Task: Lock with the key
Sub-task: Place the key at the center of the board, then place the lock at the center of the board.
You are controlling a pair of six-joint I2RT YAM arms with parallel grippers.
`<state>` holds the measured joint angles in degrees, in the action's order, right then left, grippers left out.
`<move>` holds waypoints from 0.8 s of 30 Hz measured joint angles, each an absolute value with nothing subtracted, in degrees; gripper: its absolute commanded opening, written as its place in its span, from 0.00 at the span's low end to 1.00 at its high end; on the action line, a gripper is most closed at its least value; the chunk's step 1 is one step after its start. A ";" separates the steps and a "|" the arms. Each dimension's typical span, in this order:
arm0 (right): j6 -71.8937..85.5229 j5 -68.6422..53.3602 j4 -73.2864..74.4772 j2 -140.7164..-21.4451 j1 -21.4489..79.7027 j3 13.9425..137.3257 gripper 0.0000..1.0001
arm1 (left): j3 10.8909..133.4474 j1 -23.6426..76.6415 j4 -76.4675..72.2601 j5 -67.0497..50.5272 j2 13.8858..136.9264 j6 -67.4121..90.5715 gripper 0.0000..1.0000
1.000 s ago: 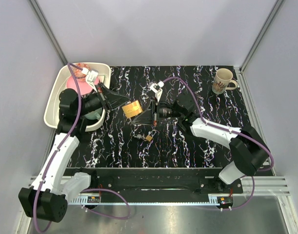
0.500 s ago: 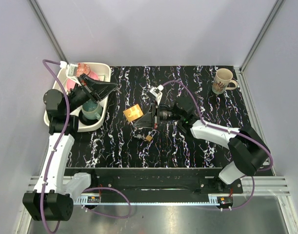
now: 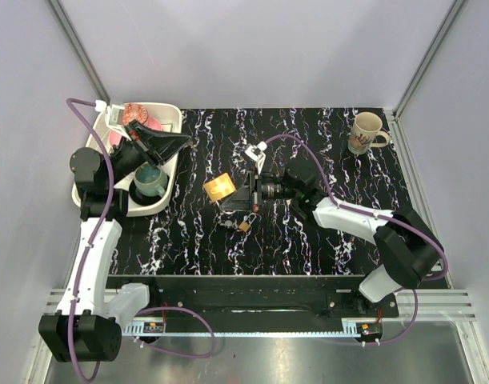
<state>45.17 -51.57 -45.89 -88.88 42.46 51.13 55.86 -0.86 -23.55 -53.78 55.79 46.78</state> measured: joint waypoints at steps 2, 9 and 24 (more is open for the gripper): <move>44.56 -51.29 -44.58 -88.84 42.06 50.78 0.00 | 54.35 -0.89 -22.65 -53.41 55.16 45.60 0.00; 42.44 -49.32 -39.90 -88.53 38.06 45.19 0.00 | 43.16 -0.64 -19.55 -50.39 54.04 41.71 0.00; 33.28 -40.32 -15.57 -88.79 30.57 35.57 0.00 | 39.48 17.28 -19.16 -36.93 82.02 34.02 0.00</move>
